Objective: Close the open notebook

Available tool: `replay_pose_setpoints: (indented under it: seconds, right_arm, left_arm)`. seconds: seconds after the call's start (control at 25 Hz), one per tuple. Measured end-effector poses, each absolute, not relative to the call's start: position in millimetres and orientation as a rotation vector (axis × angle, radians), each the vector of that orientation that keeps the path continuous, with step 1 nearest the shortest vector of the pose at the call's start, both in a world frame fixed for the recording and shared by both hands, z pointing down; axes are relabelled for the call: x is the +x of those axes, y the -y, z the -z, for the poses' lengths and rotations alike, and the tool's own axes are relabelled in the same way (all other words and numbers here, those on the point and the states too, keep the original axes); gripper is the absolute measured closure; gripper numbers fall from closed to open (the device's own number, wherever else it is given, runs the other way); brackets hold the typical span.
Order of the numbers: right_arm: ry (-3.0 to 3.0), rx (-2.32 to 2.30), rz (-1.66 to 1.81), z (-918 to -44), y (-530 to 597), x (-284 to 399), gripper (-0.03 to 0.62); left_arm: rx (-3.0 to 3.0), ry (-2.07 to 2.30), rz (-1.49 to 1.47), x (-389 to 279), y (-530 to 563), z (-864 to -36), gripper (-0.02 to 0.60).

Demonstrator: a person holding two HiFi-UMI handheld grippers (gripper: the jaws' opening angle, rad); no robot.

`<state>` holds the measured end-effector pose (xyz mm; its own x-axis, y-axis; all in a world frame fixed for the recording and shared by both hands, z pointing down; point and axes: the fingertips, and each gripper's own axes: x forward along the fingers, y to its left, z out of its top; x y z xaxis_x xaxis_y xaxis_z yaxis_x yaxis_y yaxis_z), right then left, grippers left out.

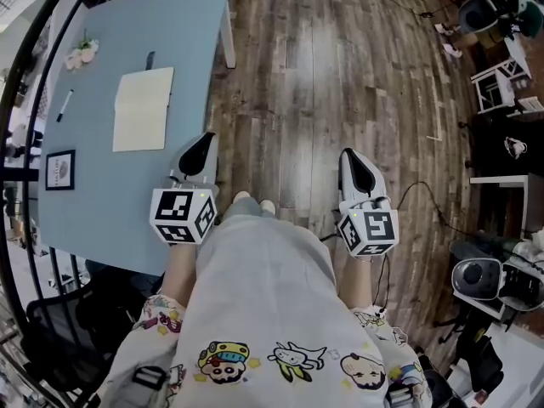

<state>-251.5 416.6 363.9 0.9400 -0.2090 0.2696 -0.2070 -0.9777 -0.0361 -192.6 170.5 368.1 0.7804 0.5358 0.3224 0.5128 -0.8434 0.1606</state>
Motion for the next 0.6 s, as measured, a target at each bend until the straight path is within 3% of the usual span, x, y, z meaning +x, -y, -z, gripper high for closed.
replay_pose_setpoints:
  seconds: [0.24, 0.6]
  right_arm:
    - [-0.392, -3.059, 0.441, -372, -417, -245, 0.523]
    - [-0.466, -3.015, 0.464, -382, -415, -185, 0.494]
  left_arm:
    - [2.886, -0.844, -0.563, -192, -178, -373, 0.538]
    - [2.886, -0.776, -0.564, -141, -172, -381, 0.488]
